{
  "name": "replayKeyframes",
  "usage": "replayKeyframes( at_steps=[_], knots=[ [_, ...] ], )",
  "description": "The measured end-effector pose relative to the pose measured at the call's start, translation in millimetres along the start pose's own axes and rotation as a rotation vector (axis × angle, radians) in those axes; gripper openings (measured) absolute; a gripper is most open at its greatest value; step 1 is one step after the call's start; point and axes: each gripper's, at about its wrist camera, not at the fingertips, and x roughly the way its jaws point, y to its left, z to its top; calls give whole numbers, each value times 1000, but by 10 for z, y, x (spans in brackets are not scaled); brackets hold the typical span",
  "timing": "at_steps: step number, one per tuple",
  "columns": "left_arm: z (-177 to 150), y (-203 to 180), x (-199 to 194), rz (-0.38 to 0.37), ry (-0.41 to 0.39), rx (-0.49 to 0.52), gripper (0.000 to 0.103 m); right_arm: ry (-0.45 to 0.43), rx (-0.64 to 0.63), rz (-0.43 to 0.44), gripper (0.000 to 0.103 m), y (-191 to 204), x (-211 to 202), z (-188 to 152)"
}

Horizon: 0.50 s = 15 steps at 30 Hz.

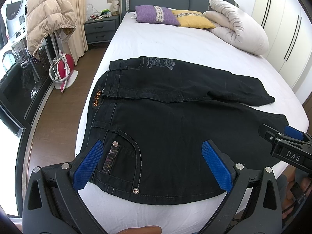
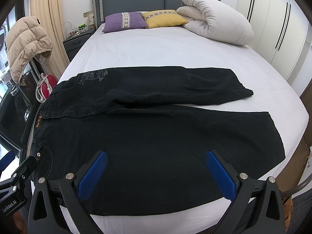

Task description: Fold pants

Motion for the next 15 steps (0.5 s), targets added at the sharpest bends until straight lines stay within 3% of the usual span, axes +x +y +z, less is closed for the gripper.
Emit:
replayKeyframes(
  at_steps=[15],
  knots=[
    [-11,0,13,0,4,0,103,4,-2,2,103,49,11,-20]
  ],
)
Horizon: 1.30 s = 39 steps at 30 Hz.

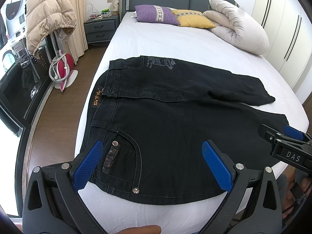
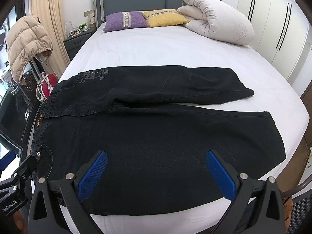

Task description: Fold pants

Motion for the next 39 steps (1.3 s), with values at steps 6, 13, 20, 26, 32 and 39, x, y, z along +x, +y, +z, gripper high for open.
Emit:
replayKeyframes(
  at_steps=[6,13,20,26,32,39],
  knots=[
    [-6,1,10,0,1,-1,103,3,-2,2,103,32,3,-15],
    [-14,-47,45,24,-7,31,103,7,-1,4,103,28,21,-18],
    [87,-34,67,-5,-51,101,103,-8,-4,68,103,-14,61,31],
    [292,101,344,-103,-35,173,103,-85,-32,183,103,-85,54,175],
    [555,173,678,-57,42,249,103,-148,-70,276,103,-189,138,391],
    [1661,275,1403,-200,45,447,103,-80,-148,428,85,-331,517,527]
  ],
)
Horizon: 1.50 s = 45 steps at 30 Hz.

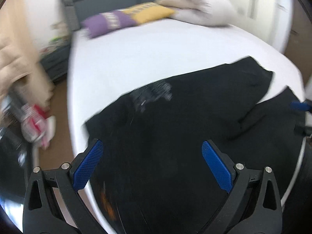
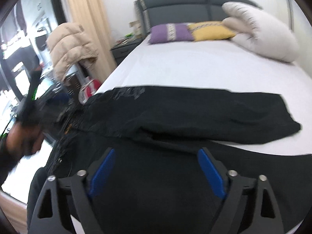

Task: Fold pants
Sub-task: 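Grasp the jeans waistband with the left gripper while the right gripper grasps the waistband too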

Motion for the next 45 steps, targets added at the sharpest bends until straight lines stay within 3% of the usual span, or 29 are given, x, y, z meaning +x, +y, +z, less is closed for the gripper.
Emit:
replayKeyframes(
  at_steps=[3,6,10,13,15,20,21,23,24,26,30,41,45],
  knots=[
    [444,375,467,-139,81,51,103,9,-36,32,85,-97,66,8],
    [735,684,869,-187,164,54,103,18,-42,75,84,-212,124,24],
    [855,921,1229,-201,212,54,103,51,-43,114,77,-329,282,34],
    [932,1040,1436,-262,240,40,101,90,-35,137,72,-415,437,20],
    [953,1072,1560,-284,268,53,95,106,-33,151,71,-453,525,23],
    [930,1166,1822,-294,355,75,61,125,-54,170,66,-469,651,106],
    [914,1188,1849,-285,362,77,59,126,-60,175,66,-468,669,137],
    [906,1202,1852,-275,361,82,42,121,-71,181,65,-454,695,195],
    [909,1213,1851,-276,364,81,39,121,-78,181,65,-453,716,240],
    [904,1190,1809,-254,361,92,23,118,-92,180,65,-448,732,303],
    [889,1185,1632,-220,295,85,10,123,-176,169,65,-425,852,573],
    [624,1102,892,-104,54,128,8,229,-443,122,59,-414,1588,1629],
    [527,955,721,-94,2,136,8,309,-546,97,59,-352,1968,1820]
  ],
)
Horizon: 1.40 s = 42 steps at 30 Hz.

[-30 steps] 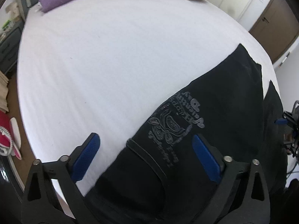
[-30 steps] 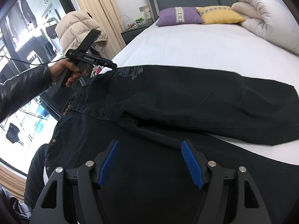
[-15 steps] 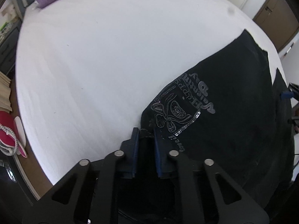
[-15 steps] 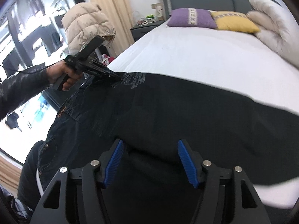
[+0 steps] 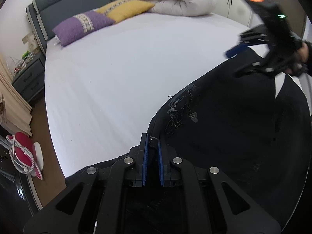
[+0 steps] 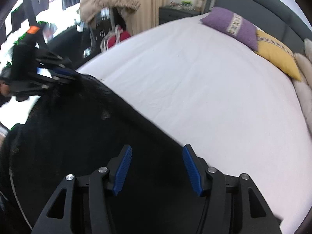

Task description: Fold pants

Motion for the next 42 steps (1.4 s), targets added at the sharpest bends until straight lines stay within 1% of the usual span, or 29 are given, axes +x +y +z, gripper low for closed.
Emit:
replayKeyframes(
  at_steps=[2,3,4,5,6,7,9,10,14,17,22,25,26,27,30,31,32,35,37,39,42],
  knots=[
    [-83,-83,-122,-1,-14,1,8,29,-32,-8,58,-14,118,77],
    [-89,-99,-115,-4,-17,-2,8,44,-42,-11,57,-29,170,99],
    [-44,-17,-161,-5,-17,-6,8,73,-51,-12,50,-54,262,130],
    [-37,-68,-150,-7,-17,-8,8,96,-54,-10,43,-76,326,142],
    [-46,-39,-146,-10,-15,-16,8,137,-51,-8,23,-106,413,147],
    [-70,-94,-192,-13,-15,-22,8,163,-42,-13,14,-90,478,137],
    [-102,-129,-202,-15,-16,-32,8,169,-26,1,9,-84,492,99],
    [-64,-118,-128,-15,-18,-36,8,166,-3,9,7,-86,470,70],
    [-70,-69,-153,-28,-37,-74,8,104,142,41,5,-120,309,-14],
    [-60,-121,-198,-41,-52,-89,8,38,235,93,4,-14,184,-43],
    [-115,-284,-372,-56,-68,-95,8,-48,306,151,4,261,31,-99],
    [-245,-376,-511,-72,-69,-107,8,-65,323,157,4,476,-115,-344],
    [-299,-407,-554,-72,-68,-107,8,-62,317,157,3,533,-172,-435],
    [-362,-442,-613,-77,-64,-108,8,-58,307,151,3,616,-184,-438],
    [-591,-582,-721,-89,-49,-106,8,-33,257,130,3,941,-397,-772],
    [-664,-644,-764,-97,-42,-100,8,-29,249,127,4,968,-446,-842],
    [-730,-704,-796,-107,-38,-93,8,-19,228,116,4,1072,-522,-958],
    [-922,-944,-879,-126,-13,-54,8,9,161,87,4,1320,-663,-1150],
    [-1047,-1099,-914,-141,8,-38,8,35,102,59,4,1533,-668,-1206],
    [-1152,-1215,-939,-155,29,-25,8,63,49,39,4,1663,-705,-1297],
    [-1286,-1357,-1019,-180,37,-6,8,97,-23,19,4,1894,-761,-1397]
  ],
)
